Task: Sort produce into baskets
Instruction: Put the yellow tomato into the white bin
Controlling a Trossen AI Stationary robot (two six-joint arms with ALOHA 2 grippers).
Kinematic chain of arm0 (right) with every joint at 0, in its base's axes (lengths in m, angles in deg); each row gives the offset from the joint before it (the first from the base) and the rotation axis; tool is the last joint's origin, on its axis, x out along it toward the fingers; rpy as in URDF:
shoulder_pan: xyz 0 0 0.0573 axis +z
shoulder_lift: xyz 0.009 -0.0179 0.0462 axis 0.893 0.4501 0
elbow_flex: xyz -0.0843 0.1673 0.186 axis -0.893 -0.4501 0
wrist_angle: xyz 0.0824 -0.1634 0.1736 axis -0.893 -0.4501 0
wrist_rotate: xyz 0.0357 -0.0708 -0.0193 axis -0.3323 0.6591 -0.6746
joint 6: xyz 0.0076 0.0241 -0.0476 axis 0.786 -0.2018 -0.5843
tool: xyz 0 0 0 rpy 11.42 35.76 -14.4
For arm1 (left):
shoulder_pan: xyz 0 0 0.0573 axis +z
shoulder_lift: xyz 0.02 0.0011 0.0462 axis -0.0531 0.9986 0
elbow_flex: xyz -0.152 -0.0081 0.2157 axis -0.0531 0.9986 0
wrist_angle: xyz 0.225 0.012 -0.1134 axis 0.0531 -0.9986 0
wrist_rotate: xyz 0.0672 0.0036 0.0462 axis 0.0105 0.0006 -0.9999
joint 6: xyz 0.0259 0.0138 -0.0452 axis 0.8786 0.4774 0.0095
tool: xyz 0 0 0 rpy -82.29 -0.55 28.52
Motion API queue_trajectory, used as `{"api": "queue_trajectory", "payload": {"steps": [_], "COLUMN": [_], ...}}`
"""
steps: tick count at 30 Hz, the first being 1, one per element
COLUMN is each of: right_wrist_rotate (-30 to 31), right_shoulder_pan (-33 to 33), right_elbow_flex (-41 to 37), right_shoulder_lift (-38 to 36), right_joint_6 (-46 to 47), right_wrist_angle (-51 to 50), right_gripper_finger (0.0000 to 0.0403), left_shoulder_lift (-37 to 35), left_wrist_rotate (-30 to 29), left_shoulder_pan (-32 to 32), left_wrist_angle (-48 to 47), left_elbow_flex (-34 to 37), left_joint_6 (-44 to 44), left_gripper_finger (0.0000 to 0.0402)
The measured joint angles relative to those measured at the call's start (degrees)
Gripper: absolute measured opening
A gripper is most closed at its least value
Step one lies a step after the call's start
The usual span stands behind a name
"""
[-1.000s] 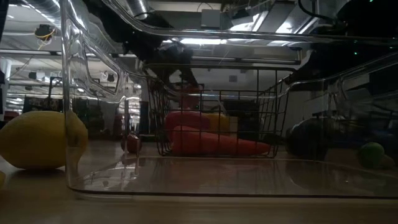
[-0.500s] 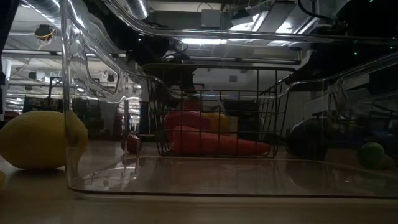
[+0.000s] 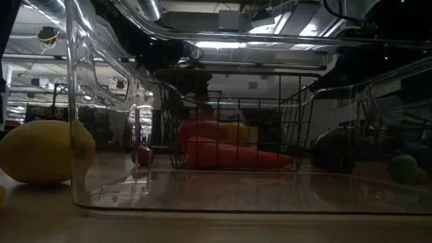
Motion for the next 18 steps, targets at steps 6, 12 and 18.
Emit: {"api": "queue_trajectory", "payload": {"steps": [6,12,18], "right_wrist_rotate": [0.0,0.0,0.0], "right_shoulder_pan": [0.0,0.0,0.0], "right_elbow_flex": [0.0,0.0,0.0], "right_shoulder_lift": [0.0,0.0,0.0], "right_joint_6": [0.0,0.0,0.0], "right_wrist_angle": [0.0,0.0,0.0], "right_gripper_finger": [0.031,0.031,0.031], "left_shoulder_lift": [0.0,0.0,0.0], "left_wrist_rotate": [0.0,0.0,0.0], "left_shoulder_pan": [0.0,0.0,-0.1], "left_wrist_angle": [0.0,0.0,0.0], "left_elbow_flex": [0.0,0.0,0.0], "left_joint_6": [0.0,0.0,0.9], "left_gripper_finger": [0.0357,0.0357,0.0357]}}
